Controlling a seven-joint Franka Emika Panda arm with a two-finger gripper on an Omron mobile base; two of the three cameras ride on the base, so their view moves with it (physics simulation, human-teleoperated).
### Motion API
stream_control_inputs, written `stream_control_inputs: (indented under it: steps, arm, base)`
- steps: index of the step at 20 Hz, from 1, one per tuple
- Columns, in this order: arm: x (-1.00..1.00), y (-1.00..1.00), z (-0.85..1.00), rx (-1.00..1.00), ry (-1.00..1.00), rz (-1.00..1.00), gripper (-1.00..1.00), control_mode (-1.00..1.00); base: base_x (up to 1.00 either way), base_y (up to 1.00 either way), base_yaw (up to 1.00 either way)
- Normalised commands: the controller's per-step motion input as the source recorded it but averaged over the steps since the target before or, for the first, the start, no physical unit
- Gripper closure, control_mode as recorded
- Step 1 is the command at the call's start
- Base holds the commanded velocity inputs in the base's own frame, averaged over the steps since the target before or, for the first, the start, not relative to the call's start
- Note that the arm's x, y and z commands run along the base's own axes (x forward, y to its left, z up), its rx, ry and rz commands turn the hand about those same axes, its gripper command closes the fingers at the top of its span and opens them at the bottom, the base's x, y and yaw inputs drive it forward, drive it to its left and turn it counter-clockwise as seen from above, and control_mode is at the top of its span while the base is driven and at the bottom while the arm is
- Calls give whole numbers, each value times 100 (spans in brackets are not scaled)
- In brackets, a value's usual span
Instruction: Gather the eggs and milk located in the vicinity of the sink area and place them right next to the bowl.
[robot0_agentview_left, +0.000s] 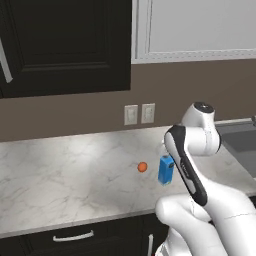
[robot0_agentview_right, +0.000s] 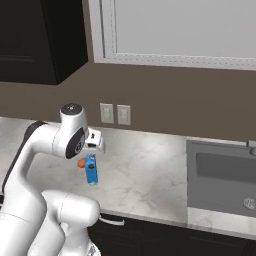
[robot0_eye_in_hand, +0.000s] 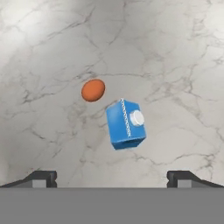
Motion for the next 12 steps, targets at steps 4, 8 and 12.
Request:
stream_control_inputs:
  steps: [4, 8, 12]
  arm:
    - [38, 0, -16, -4, 9, -5, -100, -100]
    - [35, -3, -11, -2, 10, 0, -100, -100]
    - [25, -8, -6, 0, 9, 0, -100, -100]
  base:
    - [0, 0, 0]
    - [0, 0, 0]
    - [0, 0, 0]
